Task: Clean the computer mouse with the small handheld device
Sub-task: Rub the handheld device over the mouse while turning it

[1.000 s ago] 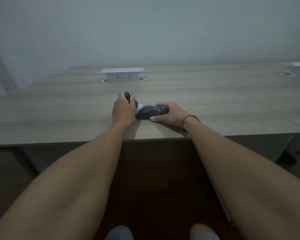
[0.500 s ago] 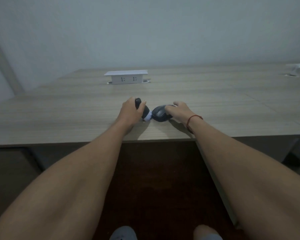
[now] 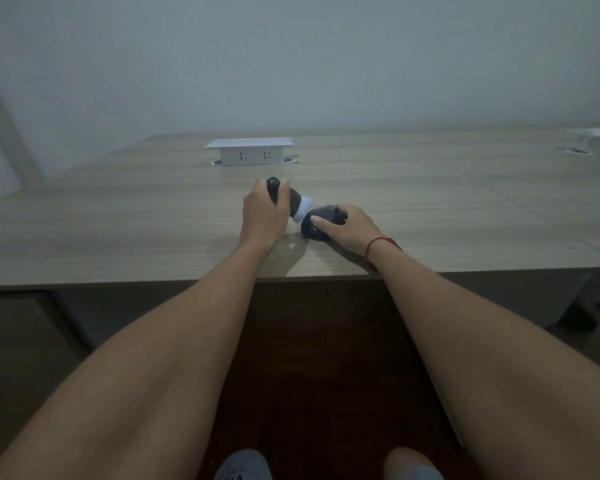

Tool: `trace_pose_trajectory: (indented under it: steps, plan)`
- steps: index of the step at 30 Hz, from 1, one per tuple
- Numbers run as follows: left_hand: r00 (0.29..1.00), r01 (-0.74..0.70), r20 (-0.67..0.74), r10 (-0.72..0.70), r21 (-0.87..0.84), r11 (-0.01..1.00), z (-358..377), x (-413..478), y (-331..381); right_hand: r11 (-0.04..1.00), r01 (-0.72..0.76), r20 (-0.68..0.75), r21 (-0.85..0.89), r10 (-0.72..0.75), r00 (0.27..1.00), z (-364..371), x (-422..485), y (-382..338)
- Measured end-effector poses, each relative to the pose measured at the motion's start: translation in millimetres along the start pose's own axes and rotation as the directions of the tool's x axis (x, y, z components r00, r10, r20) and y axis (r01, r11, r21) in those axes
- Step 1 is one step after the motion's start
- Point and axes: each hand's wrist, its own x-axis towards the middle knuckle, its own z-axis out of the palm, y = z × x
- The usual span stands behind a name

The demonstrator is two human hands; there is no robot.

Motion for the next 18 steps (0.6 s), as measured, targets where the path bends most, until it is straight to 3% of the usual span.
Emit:
trace_pose_trajectory:
  steps: [5, 8, 13, 18]
  plan:
    - [0.999, 0.029, 0.041, -0.034, 0.119, 0.992, 10, -3, -4, 0.991, 0.078, 0.054, -0.112, -0.072, 0.996, -5, -7, -7]
    - [0.998, 0.010, 0.062, -0.023, 0.204, 0.979, 11, -1, 2, 0.994, 0.073, 0.044, -0.078, -0.070, 0.997, -5, -5, -5]
    - [0.996, 0.019, 0.083, -0.035, 0.194, 0.981, 8, 2, 2, 0.999, 0.050, 0.054, -0.013, -0.050, 0.997, -1, 4, 0]
    - [0.996, 0.090, 0.005, -0.093, 0.206, 0.974, 3, -4, -13, 0.998, 0.052, 0.033, 0.043, -0.053, 0.998, 0, 10, 5]
